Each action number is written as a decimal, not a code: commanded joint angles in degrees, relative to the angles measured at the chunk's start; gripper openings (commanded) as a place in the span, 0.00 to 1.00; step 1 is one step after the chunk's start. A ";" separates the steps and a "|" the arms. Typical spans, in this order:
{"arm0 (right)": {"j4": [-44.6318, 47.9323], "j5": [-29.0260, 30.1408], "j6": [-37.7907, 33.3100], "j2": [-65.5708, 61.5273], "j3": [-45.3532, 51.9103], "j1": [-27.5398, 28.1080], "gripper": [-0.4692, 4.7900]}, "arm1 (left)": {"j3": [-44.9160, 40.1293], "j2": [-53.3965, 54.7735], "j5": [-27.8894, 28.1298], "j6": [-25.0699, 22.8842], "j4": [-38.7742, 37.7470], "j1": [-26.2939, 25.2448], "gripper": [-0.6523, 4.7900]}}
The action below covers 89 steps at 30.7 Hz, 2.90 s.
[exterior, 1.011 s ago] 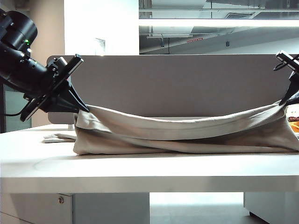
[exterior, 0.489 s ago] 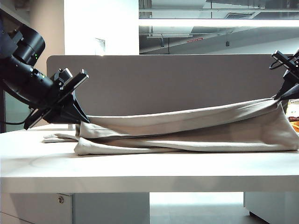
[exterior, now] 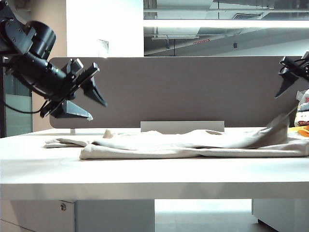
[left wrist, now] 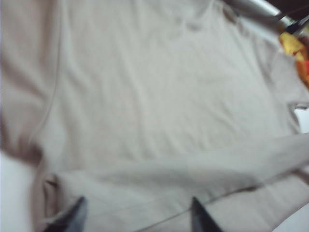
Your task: Fold the bottom side of the T-shirt horizontally towards the center, about one-third of the way, then fold the sleeve back towards the center, creating a straight line along the edge of the T-shirt, and finally fold the bottom of the T-shirt up towards the top, creating a neat rectangle.
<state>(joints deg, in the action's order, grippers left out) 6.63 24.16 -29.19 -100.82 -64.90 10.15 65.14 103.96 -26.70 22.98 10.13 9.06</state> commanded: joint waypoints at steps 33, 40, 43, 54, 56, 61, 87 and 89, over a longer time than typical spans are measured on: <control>-22.29 -4.87 8.04 -0.50 -0.24 -0.55 0.78 | 0.76 0.92 6.10 -6.82 -22.99 4.61 0.78; -23.98 -4.52 8.09 -2.60 -0.24 -0.66 0.69 | 0.76 1.51 6.08 -6.49 -23.30 4.59 0.67; -23.58 -4.55 8.26 -2.89 -0.24 -0.85 0.57 | 0.76 1.51 5.99 -6.49 -23.32 4.59 0.58; -21.11 -4.63 8.28 -3.32 -0.24 -0.90 0.35 | 0.76 1.53 6.36 -6.69 -22.56 4.59 0.43; -20.50 -4.55 8.28 -3.58 -0.24 -0.94 0.29 | 0.76 1.53 6.56 -6.69 -22.43 4.59 0.43; -20.52 -4.59 8.31 -3.96 -0.24 -1.03 0.07 | 0.76 1.53 6.56 -7.02 -21.84 4.59 0.21; -28.57 -4.81 13.81 2.58 3.19 -0.68 0.07 | -2.73 -2.71 7.41 -13.62 -28.02 4.48 0.11; -28.55 -4.81 13.81 4.22 4.94 -0.59 0.07 | -3.96 -4.07 7.19 -13.57 -27.69 4.48 0.11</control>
<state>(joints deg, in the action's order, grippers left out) -21.89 19.49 -15.57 -97.82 -61.08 9.41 61.87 100.90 -19.29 9.82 -18.04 13.61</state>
